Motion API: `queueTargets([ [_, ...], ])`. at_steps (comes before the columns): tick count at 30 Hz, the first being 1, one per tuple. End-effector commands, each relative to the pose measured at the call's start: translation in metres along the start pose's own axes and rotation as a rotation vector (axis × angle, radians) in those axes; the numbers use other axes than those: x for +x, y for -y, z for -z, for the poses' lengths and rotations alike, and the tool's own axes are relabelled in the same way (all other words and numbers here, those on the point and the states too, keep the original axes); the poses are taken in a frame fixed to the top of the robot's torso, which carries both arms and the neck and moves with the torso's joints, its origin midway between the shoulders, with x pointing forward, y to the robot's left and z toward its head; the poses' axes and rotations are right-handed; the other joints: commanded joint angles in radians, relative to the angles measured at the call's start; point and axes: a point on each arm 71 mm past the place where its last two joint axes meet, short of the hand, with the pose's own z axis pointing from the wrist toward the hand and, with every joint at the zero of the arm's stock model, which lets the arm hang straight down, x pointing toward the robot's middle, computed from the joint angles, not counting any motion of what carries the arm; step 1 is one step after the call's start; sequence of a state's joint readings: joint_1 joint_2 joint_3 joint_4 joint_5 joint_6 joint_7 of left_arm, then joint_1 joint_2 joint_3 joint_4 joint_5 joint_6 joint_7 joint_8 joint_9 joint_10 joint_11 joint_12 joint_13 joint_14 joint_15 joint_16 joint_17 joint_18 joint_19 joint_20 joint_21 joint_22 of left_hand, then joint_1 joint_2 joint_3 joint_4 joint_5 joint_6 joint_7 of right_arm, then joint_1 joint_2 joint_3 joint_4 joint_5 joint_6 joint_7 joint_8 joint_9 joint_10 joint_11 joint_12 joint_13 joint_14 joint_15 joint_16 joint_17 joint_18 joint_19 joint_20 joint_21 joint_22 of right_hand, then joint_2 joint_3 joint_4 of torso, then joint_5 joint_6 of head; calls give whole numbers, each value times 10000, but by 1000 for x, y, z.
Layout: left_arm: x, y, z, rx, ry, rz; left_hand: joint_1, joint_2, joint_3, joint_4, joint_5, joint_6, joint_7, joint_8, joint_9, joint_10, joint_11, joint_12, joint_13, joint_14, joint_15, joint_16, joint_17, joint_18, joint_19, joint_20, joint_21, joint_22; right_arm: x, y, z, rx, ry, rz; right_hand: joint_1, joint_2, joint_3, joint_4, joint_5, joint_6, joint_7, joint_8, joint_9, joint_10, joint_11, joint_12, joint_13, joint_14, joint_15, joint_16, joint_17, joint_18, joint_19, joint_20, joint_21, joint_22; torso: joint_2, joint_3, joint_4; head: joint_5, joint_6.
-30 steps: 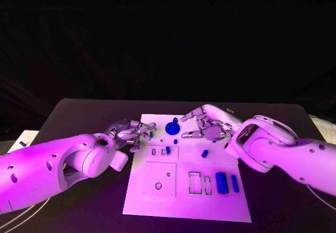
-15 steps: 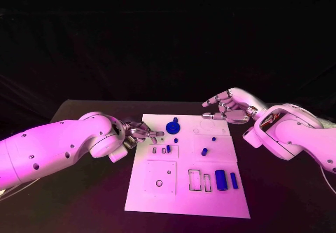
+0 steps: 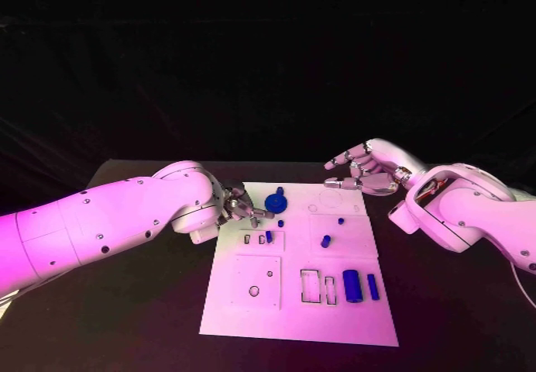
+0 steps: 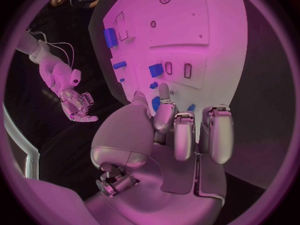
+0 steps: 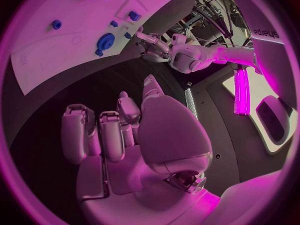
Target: Assemble the parts on the task board
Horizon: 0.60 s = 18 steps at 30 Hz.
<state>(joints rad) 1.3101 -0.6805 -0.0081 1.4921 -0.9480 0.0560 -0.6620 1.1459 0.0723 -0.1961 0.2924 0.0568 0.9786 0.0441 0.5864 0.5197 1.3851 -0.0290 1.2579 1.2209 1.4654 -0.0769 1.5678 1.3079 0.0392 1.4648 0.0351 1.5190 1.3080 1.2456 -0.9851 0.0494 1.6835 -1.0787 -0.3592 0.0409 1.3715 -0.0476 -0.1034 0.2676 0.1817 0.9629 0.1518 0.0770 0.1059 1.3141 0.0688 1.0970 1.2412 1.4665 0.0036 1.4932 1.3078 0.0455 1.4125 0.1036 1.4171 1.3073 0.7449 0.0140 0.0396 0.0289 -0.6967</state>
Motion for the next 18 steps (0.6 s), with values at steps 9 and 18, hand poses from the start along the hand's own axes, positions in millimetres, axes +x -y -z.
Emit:
queueTargets([
  [9, 8, 14, -15, -859, -775, -1447, -61, 68, -84, -23, -19, -126, -27, 109, 110, 85, 19, 108, 71, 1054, -66, 30, 2629, -208, 669, -68, 84, 1823, 3, 2, -2, 249, -243, 105, -31, 88, -124, -2, 133, 78, 1, 46, 16, -77, -20, -111, -71, 705, -99, -95, 1321, 161, -98, -10, -93, 94, 24, -15, -10, 38, -14],
  [18, 11, 19, -18, -921, -957, -1819, 107, 150, -106, -44, 48, -190, -35, 189, 268, 103, 11, 152, 124, 1054, -71, 30, 2629, -221, 697, -71, 116, 1887, 4, 2, -3, 293, -277, 108, -31, 97, -156, 3, 183, 84, -4, 44, 19, -83, -24, -126, -91, 695, -105, -126, 1281, 166, -110, -16, -113, 69, 21, -4, 2, 56, -55],
])
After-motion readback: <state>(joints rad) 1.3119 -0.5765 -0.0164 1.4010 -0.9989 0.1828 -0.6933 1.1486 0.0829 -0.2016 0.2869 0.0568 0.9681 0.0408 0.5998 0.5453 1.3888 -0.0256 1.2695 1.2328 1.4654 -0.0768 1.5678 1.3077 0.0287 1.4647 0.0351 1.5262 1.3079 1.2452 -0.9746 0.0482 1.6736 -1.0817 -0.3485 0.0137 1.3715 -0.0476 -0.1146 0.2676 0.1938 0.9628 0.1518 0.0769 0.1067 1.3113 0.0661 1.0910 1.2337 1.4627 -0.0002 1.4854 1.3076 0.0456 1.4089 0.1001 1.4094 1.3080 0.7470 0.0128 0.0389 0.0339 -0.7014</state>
